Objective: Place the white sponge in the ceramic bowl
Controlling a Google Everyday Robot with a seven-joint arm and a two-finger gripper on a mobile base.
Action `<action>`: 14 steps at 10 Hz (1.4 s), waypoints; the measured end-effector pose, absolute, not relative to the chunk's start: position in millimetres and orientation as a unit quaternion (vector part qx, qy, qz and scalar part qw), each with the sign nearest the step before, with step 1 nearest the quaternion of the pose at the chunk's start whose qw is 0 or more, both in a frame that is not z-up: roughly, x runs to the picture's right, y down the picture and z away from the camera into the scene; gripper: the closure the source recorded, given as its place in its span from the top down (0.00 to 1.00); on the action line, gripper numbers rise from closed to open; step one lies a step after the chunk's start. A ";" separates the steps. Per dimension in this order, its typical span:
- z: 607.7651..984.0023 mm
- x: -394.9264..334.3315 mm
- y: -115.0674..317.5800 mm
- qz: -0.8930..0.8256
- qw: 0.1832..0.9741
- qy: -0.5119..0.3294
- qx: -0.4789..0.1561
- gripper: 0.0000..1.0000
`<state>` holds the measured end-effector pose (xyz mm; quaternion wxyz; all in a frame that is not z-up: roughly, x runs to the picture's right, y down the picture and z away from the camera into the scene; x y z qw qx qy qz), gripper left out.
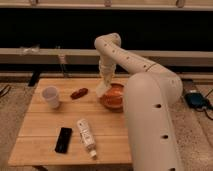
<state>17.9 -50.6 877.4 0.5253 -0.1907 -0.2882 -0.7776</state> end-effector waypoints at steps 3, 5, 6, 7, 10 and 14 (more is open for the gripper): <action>881.0 25.5 -49.3 -0.773 0.527 -0.280 -0.217 0.41; 880.8 42.5 -42.9 -0.768 0.529 -0.275 -0.234 0.61; 880.2 47.1 -37.6 -0.766 0.528 -0.276 -0.242 0.72; 879.2 55.9 -34.2 -0.763 0.530 -0.275 -0.249 0.78; 877.3 71.2 -24.9 -0.757 0.535 -0.274 -0.256 0.80; 878.0 70.0 -25.5 -0.758 0.535 -0.274 -0.255 0.80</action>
